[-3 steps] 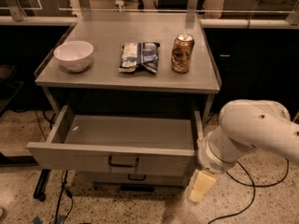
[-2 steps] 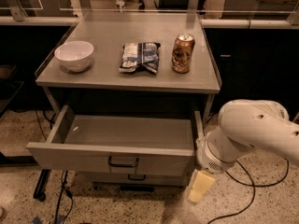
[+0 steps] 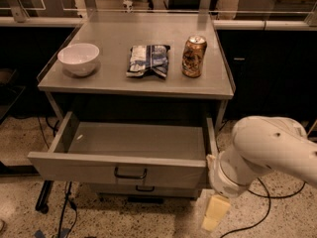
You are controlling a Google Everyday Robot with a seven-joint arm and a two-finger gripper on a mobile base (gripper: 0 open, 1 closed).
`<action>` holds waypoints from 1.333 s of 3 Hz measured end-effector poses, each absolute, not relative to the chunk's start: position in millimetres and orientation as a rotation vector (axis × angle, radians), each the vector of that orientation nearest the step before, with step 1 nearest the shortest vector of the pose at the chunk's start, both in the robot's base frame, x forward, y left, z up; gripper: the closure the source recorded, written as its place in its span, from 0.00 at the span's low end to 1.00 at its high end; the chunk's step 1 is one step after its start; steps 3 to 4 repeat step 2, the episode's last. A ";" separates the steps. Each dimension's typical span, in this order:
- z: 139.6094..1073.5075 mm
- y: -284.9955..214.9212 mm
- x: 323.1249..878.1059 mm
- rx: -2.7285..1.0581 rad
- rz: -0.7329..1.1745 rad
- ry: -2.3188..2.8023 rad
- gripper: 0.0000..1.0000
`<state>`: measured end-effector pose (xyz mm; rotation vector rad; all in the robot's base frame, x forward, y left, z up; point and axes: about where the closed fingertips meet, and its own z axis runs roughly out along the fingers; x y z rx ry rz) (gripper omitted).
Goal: Open top drawer
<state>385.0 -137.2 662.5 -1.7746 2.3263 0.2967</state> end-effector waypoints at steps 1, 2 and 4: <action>663.6 -141.8 376.0 -1.774 0.299 2.337 0.00; 676.4 -167.8 341.5 -1.730 0.275 2.387 0.00; 676.4 -167.8 341.5 -1.730 0.275 2.387 0.00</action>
Offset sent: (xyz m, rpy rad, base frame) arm -0.1059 -0.0785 0.0360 -0.0566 0.0262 -0.1284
